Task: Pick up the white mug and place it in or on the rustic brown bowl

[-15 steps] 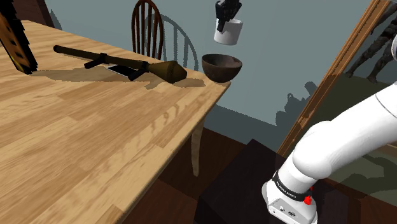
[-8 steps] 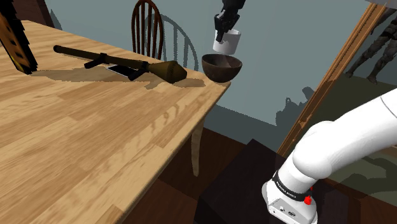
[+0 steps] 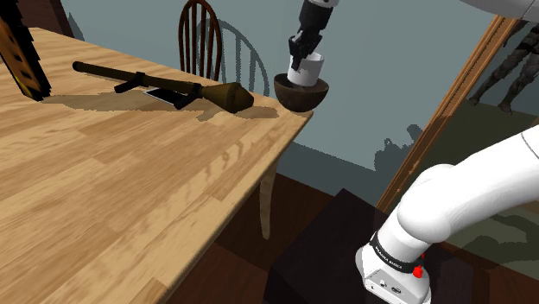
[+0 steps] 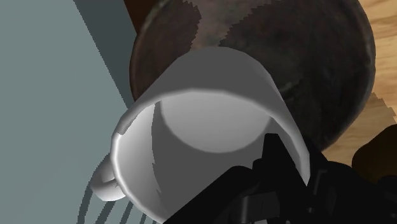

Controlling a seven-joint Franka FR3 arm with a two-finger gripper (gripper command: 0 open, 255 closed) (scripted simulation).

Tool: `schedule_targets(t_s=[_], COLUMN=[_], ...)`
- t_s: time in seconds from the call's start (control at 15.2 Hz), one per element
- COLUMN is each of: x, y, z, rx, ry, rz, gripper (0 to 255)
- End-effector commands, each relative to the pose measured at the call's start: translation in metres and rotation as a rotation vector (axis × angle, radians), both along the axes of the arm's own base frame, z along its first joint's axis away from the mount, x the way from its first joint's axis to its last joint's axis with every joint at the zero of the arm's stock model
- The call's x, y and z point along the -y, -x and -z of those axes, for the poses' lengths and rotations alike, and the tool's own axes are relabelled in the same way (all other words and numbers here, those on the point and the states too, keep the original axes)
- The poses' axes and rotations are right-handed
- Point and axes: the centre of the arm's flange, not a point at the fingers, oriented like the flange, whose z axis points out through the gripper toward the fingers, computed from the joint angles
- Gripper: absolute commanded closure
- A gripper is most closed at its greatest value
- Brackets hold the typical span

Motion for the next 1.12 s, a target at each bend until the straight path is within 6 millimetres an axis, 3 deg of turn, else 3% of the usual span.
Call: schedule_targets(t_s=[0.0,0.33,0.4,0.73,0.99,1.06], x=[0.000,0.000,0.000,0.000,-0.004,-0.004], y=[0.000,0.000,0.000,0.000,0.012,0.012], z=[0.002,0.002,0.002,0.002,-0.046,-0.046], rx=[0.001,0.001,0.001,0.001,0.001,0.001], ry=[0.000,0.000,0.000,0.000,0.000,0.000], rz=[0.000,0.000,0.000,0.000,0.000,0.000], gripper=[255,255,0,0,0,0])
